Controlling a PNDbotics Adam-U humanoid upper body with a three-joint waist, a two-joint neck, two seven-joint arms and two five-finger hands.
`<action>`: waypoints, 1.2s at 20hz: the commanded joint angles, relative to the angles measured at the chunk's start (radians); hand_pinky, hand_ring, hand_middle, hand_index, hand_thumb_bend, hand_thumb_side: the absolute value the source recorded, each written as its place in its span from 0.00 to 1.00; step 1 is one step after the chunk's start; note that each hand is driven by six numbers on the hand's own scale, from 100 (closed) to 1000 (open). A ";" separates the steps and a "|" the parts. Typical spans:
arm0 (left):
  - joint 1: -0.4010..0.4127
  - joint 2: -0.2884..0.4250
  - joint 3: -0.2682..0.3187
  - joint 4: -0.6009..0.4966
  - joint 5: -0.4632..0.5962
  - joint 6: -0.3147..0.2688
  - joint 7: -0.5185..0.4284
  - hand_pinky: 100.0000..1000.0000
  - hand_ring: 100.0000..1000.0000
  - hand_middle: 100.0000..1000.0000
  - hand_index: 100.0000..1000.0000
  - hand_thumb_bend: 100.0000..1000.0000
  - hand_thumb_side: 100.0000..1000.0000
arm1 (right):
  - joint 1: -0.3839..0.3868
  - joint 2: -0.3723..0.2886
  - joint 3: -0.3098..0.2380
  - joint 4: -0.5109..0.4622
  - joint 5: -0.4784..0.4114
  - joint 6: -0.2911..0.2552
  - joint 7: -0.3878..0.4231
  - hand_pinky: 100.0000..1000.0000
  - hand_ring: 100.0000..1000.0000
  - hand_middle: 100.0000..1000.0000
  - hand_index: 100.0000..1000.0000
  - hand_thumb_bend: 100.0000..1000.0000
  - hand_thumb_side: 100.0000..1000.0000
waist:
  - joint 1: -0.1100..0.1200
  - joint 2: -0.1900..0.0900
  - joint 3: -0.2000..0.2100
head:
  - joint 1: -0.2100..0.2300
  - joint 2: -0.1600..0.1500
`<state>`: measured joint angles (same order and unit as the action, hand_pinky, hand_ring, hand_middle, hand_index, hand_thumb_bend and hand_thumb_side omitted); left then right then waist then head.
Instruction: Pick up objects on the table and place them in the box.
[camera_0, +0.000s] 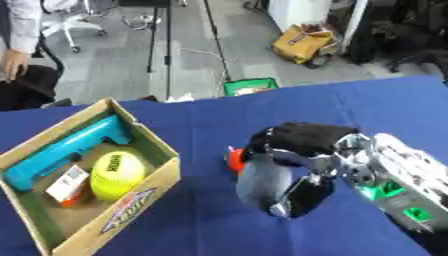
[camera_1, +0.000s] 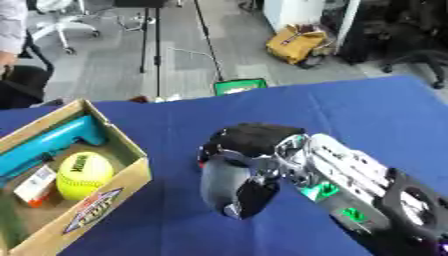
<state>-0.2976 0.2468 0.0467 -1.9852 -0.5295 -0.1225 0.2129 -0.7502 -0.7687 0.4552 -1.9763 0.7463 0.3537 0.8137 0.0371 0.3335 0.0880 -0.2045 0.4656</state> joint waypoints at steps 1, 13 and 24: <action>-0.002 0.022 0.006 -0.015 0.003 0.002 0.001 1.00 0.91 0.98 0.84 0.00 0.84 | -0.026 -0.029 -0.020 -0.024 -0.018 0.020 0.012 0.09 0.57 0.57 0.50 0.00 0.12 | -0.004 -0.027 0.003 | 0.000 0.004; -0.007 0.026 0.005 -0.015 0.003 0.001 0.000 1.00 0.91 0.98 0.84 0.00 0.84 | -0.086 -0.041 -0.030 -0.024 -0.069 0.030 0.013 0.06 0.54 0.52 0.48 0.00 0.08 | -0.019 -0.041 0.017 | -0.003 0.007; -0.011 0.033 0.003 -0.015 0.003 0.000 0.000 1.00 0.91 0.97 0.84 0.00 0.84 | -0.153 -0.059 -0.041 -0.024 -0.114 0.073 0.041 0.04 0.53 0.50 0.45 0.00 0.07 | -0.034 -0.043 0.039 | -0.010 0.011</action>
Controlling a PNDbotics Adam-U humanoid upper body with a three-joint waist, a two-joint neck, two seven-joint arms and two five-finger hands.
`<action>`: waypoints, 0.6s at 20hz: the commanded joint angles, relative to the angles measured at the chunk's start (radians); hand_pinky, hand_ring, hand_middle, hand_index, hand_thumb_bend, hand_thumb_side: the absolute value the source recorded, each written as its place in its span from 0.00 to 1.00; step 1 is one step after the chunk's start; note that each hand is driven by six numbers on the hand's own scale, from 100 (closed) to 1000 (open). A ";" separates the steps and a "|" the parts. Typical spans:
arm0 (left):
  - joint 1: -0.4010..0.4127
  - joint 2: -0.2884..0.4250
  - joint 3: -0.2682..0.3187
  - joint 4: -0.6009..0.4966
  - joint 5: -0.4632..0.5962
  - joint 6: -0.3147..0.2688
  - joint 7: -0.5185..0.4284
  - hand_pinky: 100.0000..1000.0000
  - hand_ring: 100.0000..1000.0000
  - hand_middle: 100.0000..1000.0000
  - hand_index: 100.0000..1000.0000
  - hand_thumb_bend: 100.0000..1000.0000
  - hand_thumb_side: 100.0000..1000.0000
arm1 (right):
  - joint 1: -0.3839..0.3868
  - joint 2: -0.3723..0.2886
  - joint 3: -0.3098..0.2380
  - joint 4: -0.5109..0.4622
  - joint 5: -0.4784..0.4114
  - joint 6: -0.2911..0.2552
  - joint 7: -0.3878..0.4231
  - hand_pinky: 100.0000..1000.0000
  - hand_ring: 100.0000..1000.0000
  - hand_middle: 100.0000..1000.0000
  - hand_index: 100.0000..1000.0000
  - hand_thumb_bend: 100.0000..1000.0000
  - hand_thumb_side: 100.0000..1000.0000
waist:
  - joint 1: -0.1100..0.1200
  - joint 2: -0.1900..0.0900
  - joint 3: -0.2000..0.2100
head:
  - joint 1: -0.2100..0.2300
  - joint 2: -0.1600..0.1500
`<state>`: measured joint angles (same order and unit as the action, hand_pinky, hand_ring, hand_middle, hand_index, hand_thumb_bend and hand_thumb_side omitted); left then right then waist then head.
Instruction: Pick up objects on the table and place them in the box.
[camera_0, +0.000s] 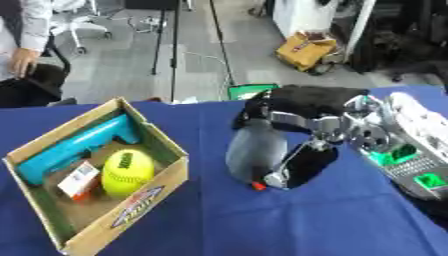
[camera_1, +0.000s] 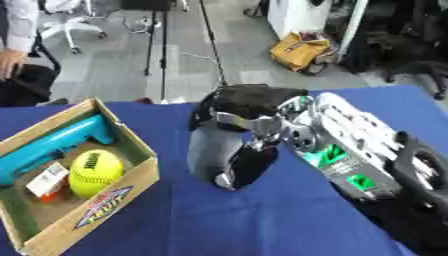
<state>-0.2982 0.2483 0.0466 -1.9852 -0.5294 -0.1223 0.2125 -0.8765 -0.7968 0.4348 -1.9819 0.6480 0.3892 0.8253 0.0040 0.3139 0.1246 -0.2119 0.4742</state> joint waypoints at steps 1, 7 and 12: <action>-0.011 0.032 0.003 -0.015 0.003 0.000 0.001 1.00 0.91 0.97 0.84 0.00 0.84 | -0.032 -0.032 -0.021 -0.018 -0.020 0.041 0.032 0.04 0.53 0.50 0.46 0.00 0.07 | -0.002 -0.024 0.004 | -0.003 0.002; -0.015 0.036 0.002 -0.015 0.002 -0.002 0.000 1.00 0.91 0.97 0.84 0.00 0.83 | -0.065 -0.033 -0.023 -0.018 -0.051 0.069 0.050 0.02 0.52 0.48 0.45 0.00 0.09 | -0.010 -0.019 0.020 | -0.010 0.002; -0.019 0.039 0.001 -0.015 0.002 -0.003 -0.001 1.00 0.91 0.97 0.84 0.00 0.83 | -0.091 -0.026 -0.027 -0.001 -0.071 0.093 0.050 0.02 0.51 0.48 0.45 0.00 0.09 | -0.017 -0.013 0.034 | -0.015 -0.004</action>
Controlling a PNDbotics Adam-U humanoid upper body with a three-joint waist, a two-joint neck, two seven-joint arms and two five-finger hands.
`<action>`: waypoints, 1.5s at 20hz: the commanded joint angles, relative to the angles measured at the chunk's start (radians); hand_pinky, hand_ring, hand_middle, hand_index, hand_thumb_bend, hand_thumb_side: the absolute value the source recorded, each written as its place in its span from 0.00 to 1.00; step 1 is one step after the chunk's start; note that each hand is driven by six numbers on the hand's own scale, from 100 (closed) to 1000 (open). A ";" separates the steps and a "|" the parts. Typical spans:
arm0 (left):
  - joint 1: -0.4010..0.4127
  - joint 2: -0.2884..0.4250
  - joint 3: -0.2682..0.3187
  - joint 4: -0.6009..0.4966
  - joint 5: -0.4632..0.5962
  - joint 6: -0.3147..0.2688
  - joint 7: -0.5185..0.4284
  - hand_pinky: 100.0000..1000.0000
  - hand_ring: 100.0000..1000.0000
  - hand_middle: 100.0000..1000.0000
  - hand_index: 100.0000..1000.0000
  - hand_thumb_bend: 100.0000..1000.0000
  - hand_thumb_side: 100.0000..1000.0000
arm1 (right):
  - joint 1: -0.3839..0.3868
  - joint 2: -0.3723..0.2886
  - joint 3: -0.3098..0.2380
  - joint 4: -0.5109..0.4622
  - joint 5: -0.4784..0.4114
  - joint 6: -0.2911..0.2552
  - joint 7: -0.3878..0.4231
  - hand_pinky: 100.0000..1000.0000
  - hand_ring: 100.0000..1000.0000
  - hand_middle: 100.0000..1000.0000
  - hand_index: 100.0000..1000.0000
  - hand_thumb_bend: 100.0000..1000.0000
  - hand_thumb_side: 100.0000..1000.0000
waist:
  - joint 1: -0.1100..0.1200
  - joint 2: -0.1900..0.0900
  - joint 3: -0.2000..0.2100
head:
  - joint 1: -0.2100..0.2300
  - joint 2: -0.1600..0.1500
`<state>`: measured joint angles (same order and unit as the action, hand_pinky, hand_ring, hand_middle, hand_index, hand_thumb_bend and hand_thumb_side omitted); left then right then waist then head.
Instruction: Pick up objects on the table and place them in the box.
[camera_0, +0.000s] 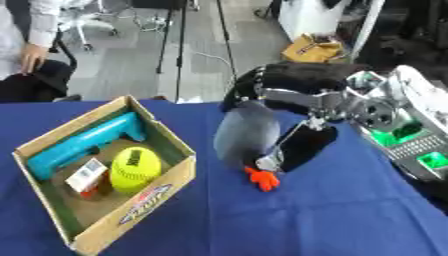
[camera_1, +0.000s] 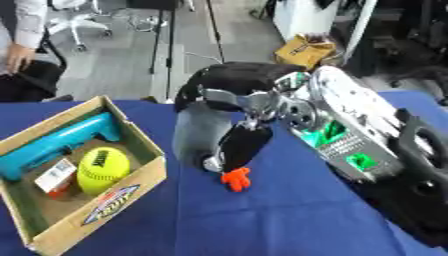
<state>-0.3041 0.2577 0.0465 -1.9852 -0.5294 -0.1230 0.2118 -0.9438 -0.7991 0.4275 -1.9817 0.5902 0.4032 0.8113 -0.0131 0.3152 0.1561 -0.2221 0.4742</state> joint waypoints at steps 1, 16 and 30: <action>-0.013 0.029 0.001 -0.015 0.002 -0.003 0.000 1.00 0.91 0.97 0.84 0.00 0.83 | -0.028 -0.022 -0.020 0.003 -0.014 0.080 0.062 0.01 0.51 0.48 0.45 0.00 0.09 | -0.001 -0.013 0.004 | -0.006 -0.006; -0.042 0.027 -0.002 -0.015 0.003 -0.012 0.003 1.00 0.90 0.97 0.84 0.00 0.83 | -0.150 0.071 -0.015 0.227 -0.003 0.046 -0.028 0.00 0.48 0.45 0.43 0.00 0.12 | -0.012 0.031 0.082 | -0.055 -0.063; -0.078 0.018 -0.006 -0.015 0.007 -0.026 0.012 1.00 0.90 0.97 0.84 0.00 0.82 | -0.217 0.130 -0.048 0.438 -0.029 -0.008 -0.189 0.00 0.45 0.42 0.42 0.00 0.20 | -0.021 0.084 0.163 | -0.114 -0.127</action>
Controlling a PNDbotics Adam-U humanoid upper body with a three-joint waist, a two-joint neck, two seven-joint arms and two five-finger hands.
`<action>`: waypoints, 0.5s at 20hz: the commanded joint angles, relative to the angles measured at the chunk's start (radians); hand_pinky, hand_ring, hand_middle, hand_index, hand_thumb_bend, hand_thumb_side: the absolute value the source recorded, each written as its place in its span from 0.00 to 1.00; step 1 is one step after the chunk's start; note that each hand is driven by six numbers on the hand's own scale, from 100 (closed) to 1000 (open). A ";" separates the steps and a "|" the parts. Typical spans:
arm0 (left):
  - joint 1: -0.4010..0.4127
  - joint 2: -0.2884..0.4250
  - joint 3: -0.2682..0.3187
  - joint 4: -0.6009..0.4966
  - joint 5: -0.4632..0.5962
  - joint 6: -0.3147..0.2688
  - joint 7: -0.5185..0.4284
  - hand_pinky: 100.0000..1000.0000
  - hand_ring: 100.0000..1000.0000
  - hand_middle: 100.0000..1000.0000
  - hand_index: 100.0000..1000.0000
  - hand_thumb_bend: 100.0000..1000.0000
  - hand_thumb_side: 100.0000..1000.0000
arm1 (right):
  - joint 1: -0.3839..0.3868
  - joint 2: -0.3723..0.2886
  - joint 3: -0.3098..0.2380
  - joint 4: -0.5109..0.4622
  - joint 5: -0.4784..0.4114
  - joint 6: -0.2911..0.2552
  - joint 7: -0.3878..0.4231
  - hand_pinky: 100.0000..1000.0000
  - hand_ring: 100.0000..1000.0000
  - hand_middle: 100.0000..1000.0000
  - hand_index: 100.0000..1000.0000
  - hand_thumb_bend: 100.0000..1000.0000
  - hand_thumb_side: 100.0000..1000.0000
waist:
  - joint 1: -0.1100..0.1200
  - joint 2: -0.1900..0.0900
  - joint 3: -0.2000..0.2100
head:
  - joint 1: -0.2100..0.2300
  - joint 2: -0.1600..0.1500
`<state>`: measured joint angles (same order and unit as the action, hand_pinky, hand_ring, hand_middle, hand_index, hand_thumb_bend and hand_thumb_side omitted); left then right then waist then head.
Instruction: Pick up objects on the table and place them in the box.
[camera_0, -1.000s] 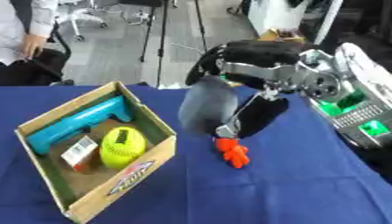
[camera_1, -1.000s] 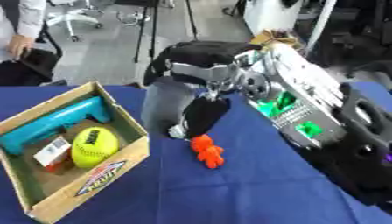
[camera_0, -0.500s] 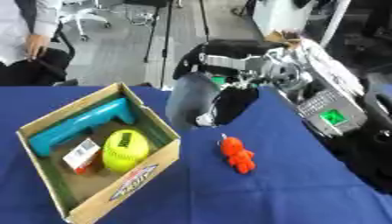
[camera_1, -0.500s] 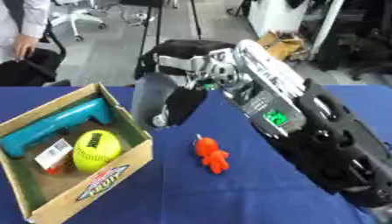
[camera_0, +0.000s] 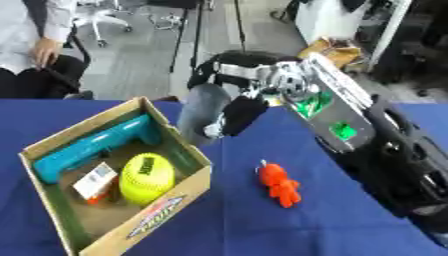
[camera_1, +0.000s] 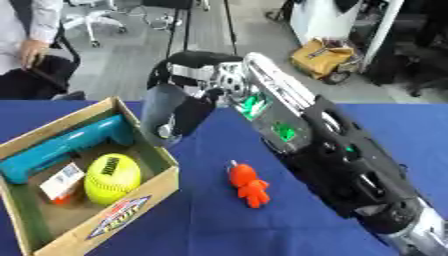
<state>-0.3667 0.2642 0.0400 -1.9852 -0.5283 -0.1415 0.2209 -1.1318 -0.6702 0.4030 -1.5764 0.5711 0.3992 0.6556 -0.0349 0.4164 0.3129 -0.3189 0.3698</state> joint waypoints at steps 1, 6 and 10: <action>-0.019 0.010 0.000 -0.015 0.007 -0.009 0.004 1.00 0.90 0.97 0.84 0.00 0.82 | -0.034 0.006 -0.026 0.052 -0.011 -0.008 -0.048 0.00 0.45 0.42 0.42 0.00 0.20 | 0.000 -0.012 0.017 | -0.028 -0.030; -0.027 0.005 0.000 -0.015 0.010 -0.012 0.011 1.00 0.90 0.97 0.84 0.00 0.82 | -0.055 0.040 -0.037 0.147 0.014 -0.027 -0.115 0.00 0.45 0.42 0.42 0.00 0.21 | -0.001 0.003 0.051 | -0.069 -0.053; -0.029 0.000 0.000 -0.015 0.012 -0.012 0.016 1.00 0.90 0.97 0.84 0.00 0.82 | -0.073 0.078 -0.049 0.223 0.051 -0.041 -0.160 0.00 0.44 0.42 0.42 0.00 0.20 | 0.002 0.006 0.059 | -0.093 -0.062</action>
<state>-0.3861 0.2561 0.0396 -1.9852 -0.5197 -0.1512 0.2320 -1.1777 -0.5920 0.3715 -1.3658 0.6061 0.3622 0.5123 -0.0389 0.4423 0.3699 -0.4031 0.3232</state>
